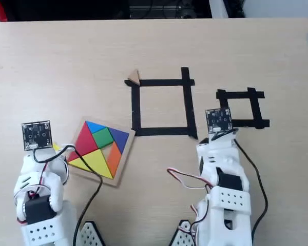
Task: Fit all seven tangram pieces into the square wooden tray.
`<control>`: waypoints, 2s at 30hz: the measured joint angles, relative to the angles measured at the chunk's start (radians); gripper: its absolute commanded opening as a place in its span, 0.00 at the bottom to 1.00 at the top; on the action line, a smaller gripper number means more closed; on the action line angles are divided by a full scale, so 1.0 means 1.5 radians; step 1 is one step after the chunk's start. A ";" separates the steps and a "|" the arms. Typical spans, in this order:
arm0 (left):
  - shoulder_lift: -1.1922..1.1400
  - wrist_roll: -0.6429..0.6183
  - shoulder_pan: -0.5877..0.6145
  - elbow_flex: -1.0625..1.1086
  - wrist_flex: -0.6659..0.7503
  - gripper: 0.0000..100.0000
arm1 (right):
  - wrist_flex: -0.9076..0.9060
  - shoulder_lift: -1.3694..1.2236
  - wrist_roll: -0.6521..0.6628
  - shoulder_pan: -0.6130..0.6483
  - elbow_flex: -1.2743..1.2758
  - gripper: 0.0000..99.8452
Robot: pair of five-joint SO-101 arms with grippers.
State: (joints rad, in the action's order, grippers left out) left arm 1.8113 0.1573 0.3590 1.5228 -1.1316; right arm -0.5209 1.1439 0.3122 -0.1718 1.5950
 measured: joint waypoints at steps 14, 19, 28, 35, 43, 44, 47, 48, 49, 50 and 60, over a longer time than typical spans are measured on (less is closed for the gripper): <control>0.003 -0.082 -0.009 0.099 0.002 0.03 | 0.003 0.000 0.000 0.000 0.044 0.01; 0.003 -0.082 -0.010 0.103 0.002 0.03 | 0.003 0.000 0.000 0.000 0.044 0.01; 0.003 -0.082 -0.010 0.104 -0.063 0.03 | 0.004 0.000 0.000 0.000 0.044 0.01; 0.003 -0.082 -0.010 0.104 -0.087 0.03 | 0.004 0.000 0.000 0.000 0.044 0.01; 0.003 -0.082 -0.010 0.104 -0.091 0.03 | 0.004 0.000 0.000 0.000 0.044 0.01; 0.003 -0.082 -0.010 0.104 -0.091 0.03 | 0.004 0.000 0.000 0.000 0.044 0.01; 0.003 -0.082 -0.010 0.104 -0.091 0.03 | 0.004 0.000 0.000 0.000 0.044 0.01; 0.003 -0.082 -0.010 0.104 -0.091 0.03 | 0.004 0.000 0.000 0.000 0.044 0.01; 0.003 -0.082 -0.010 0.104 -0.091 0.03 | 0.004 0.000 0.000 0.000 0.044 0.01; 0.003 -0.082 -0.010 0.104 -0.091 0.03 | 0.004 0.000 0.000 0.000 0.044 0.01; 0.003 -0.082 -0.010 0.104 -0.091 0.03 | 0.004 0.000 0.000 0.000 0.044 0.01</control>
State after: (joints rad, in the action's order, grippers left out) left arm 1.8159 0.0345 0.3437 1.6794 -1.2681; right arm -0.5148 1.1439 0.3122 -0.1718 1.6609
